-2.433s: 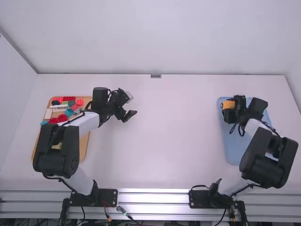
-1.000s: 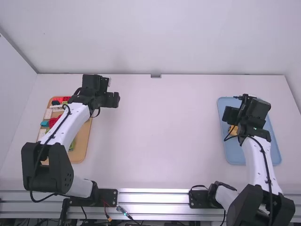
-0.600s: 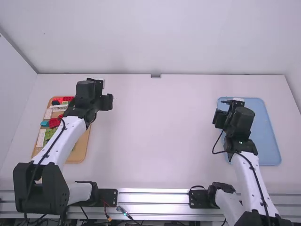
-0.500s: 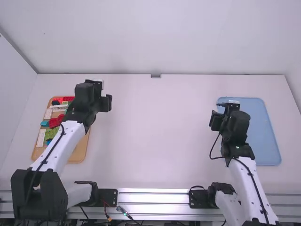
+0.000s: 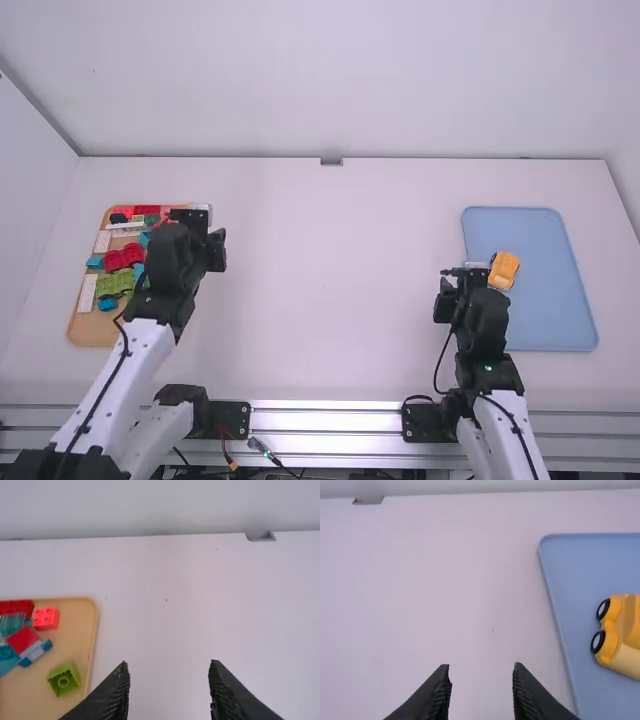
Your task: Assemble lego blocks to make yellow taxi
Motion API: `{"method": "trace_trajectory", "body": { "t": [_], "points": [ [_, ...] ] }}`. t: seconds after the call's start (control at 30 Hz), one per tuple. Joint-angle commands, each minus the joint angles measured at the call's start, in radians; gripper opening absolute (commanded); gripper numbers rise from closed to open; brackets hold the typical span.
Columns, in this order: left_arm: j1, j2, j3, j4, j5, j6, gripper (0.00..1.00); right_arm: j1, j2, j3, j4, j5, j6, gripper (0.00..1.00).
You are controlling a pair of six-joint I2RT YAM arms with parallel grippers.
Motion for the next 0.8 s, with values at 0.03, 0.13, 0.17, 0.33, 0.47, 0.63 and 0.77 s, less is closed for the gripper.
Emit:
{"method": "trace_trajectory", "body": {
  "t": [0.03,0.13,0.17,0.33,0.47,0.63,0.77],
  "points": [
    [0.001,-0.094,-0.083,0.002,-0.004,0.001,0.28,-0.002,-0.076,-0.079,0.002,0.004,0.005,0.23],
    [0.001,-0.17,-0.159,0.002,-0.004,0.001,0.2,-0.002,-0.142,-0.145,0.002,0.004,0.005,0.17],
    [0.001,-0.176,-0.165,0.002,-0.004,0.001,0.2,-0.002,-0.147,-0.15,0.002,0.004,0.005,0.16],
    [0.001,-0.303,-0.291,0.002,-0.004,0.001,0.07,-0.002,-0.251,-0.16,0.002,0.004,0.005,0.06],
    [0.001,-0.381,-0.37,0.002,-0.004,0.001,0.0,-0.002,-0.313,-0.16,0.002,0.004,0.005,0.0],
    [0.001,-0.48,-0.469,0.002,-0.004,0.001,0.0,-0.002,-0.389,-0.16,0.002,0.004,0.005,0.0],
    [0.001,-0.547,-0.536,0.002,-0.004,0.001,0.0,-0.002,-0.439,-0.16,0.002,0.004,0.005,0.0]
  ]
}}
